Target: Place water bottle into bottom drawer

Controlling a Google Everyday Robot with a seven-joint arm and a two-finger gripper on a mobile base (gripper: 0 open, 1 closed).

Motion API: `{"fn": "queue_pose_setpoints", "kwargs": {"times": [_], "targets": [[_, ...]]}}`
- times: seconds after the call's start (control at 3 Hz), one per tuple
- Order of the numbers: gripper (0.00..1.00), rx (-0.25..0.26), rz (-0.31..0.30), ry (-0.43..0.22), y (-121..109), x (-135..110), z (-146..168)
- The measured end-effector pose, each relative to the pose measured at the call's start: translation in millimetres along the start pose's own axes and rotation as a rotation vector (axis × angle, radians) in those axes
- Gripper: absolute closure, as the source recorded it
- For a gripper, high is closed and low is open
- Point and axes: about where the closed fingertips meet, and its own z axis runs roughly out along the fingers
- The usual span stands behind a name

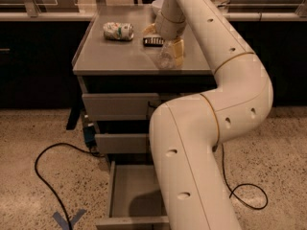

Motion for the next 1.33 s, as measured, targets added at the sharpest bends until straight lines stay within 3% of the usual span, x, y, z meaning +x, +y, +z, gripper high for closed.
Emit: {"fn": "queue_pose_setpoints", "kwargs": {"times": [0.67,1.0,1.33], "targets": [[0.0,-0.087,0.095,0.139,10.2,17.3,-10.4],[0.0,-0.113,0.092,0.15,14.4,19.3,-5.8],[0.0,-0.158,0.029,0.13,19.9,14.8,6.9]]}}
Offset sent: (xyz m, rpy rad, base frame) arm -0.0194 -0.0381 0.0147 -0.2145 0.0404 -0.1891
